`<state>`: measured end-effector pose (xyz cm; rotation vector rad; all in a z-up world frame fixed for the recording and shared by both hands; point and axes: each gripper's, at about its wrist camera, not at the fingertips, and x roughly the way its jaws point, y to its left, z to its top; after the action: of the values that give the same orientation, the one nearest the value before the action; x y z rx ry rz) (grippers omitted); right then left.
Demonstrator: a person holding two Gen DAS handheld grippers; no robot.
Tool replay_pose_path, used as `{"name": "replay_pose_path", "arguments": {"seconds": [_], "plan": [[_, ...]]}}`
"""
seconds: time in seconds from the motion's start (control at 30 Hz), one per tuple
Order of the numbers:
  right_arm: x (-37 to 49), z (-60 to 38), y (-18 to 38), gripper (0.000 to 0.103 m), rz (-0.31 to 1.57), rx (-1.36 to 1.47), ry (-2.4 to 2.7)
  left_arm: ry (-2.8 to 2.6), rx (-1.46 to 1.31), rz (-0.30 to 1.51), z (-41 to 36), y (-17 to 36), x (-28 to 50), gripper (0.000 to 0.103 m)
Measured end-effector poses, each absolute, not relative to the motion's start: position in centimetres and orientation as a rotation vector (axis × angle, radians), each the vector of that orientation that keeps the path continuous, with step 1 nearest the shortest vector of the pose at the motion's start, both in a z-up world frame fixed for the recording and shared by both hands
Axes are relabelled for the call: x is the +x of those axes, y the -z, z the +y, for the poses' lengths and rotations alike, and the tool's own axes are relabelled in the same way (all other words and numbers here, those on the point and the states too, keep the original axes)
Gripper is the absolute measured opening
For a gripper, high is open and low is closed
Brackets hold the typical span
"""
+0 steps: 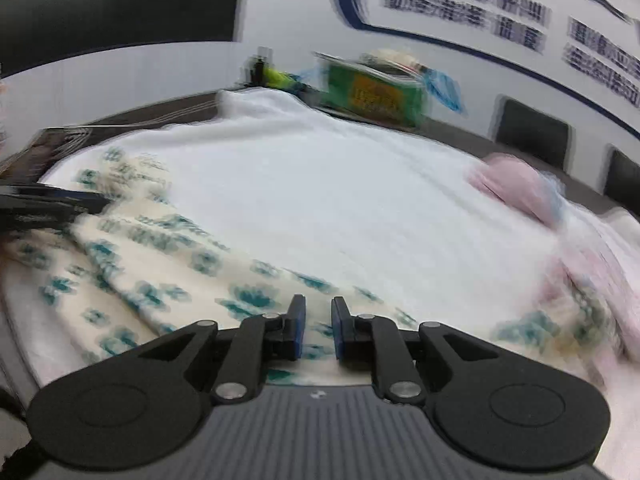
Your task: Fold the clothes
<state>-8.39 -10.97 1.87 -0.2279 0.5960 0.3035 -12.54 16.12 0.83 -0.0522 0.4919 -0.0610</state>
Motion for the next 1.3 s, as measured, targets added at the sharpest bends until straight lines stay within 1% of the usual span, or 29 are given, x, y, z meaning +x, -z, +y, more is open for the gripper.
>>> {"name": "replay_pose_path", "arguments": {"seconds": [0.1,0.17,0.43,0.53,0.63,0.67,0.73,0.77,0.8,0.97,1.03,1.07,1.1,1.17,1.3], "plan": [[-9.3,-11.5,-1.2,0.013,0.555,-0.21,-0.23,0.049,-0.039,0.491,15.9,-1.0,-12.4,0.022],[-9.3,-11.9,-1.0,0.015,0.553,-0.188,-0.203,0.046,-0.035,0.49,15.8,-1.0,-12.4,0.022],[-9.2,-14.6,-0.5,0.014,0.558,-0.118,-0.098,0.044,-0.035,0.489,15.9,-1.1,-12.3,0.022],[-9.5,-14.5,-0.3,0.014,0.547,-0.134,-0.092,0.044,-0.045,0.502,16.5,-1.6,-11.6,0.023],[-9.6,-14.4,-0.7,0.016,0.54,-0.135,-0.103,0.045,-0.069,0.535,18.0,-2.8,-9.8,0.023],[-9.7,-14.4,-0.9,0.019,0.533,-0.133,-0.117,0.045,-0.077,0.546,18.5,-3.1,-9.2,0.023],[-9.7,-14.1,-2.0,0.025,0.508,-0.133,-0.159,0.045,-0.093,0.567,19.5,-3.9,-8.0,0.029],[-9.7,-13.9,-2.6,0.029,0.491,-0.137,-0.188,0.045,-0.101,0.578,20.0,-4.3,-7.5,0.034],[-9.7,-13.6,-3.2,0.031,0.475,-0.141,-0.217,0.045,-0.11,0.589,20.5,-4.7,-6.9,0.042],[-9.0,-11.4,-3.7,0.032,0.464,-0.179,-0.331,0.046,-0.15,0.643,23.0,-6.6,-3.9,0.049],[-9.1,-10.6,-3.1,0.032,0.478,-0.196,-0.355,0.035,-0.172,0.693,23.4,-6.3,-2.4,0.046],[-9.2,-10.4,-2.8,0.032,0.486,-0.198,-0.361,0.029,-0.18,0.722,23.3,-5.8,-1.7,0.03],[-9.2,-10.3,-2.5,0.032,0.494,-0.195,-0.362,0.033,-0.173,0.732,23.2,-5.2,-1.5,0.008],[-9.2,-10.6,-2.0,0.032,0.513,-0.168,-0.357,0.041,-0.196,0.74,23.5,-4.4,-1.8,0.002],[-9.0,-11.5,-1.2,0.032,0.538,-0.12,-0.344,-0.013,-0.273,0.7,25.0,-4.0,-4.4,0.001]]}}
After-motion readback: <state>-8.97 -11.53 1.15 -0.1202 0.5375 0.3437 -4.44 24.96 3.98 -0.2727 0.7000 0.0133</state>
